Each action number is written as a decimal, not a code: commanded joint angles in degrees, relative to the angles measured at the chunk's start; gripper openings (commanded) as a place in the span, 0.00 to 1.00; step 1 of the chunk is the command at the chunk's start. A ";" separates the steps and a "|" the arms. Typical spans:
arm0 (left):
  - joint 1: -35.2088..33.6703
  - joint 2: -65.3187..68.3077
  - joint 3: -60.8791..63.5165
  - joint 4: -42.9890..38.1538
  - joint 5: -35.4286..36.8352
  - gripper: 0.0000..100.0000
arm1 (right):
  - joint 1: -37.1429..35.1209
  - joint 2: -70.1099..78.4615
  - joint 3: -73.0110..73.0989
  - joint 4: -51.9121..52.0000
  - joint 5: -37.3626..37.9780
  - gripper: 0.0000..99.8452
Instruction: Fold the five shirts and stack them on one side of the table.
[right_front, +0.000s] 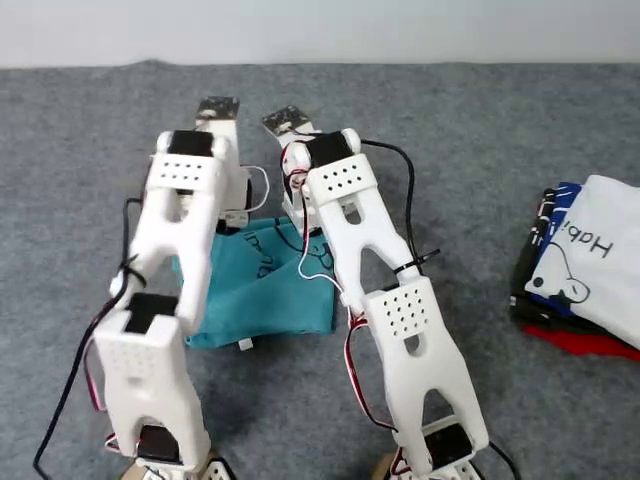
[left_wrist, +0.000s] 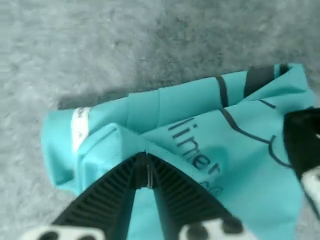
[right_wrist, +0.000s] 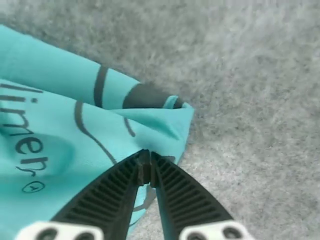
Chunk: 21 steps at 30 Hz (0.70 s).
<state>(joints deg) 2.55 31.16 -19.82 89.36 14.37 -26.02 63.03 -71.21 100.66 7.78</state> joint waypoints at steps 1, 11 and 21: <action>-0.97 2.90 -3.21 -0.70 0.35 0.00 | 0.92 0.40 -0.53 0.66 1.67 0.01; -7.65 5.45 -3.21 3.52 -3.34 0.00 | 6.02 1.71 -0.53 0.48 1.67 0.01; -7.12 -2.55 -3.30 9.76 -3.87 0.00 | 5.93 1.19 -4.40 1.98 1.67 0.01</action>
<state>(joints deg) -4.66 35.74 -21.05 97.71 10.95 -20.22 65.32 -71.21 100.66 9.01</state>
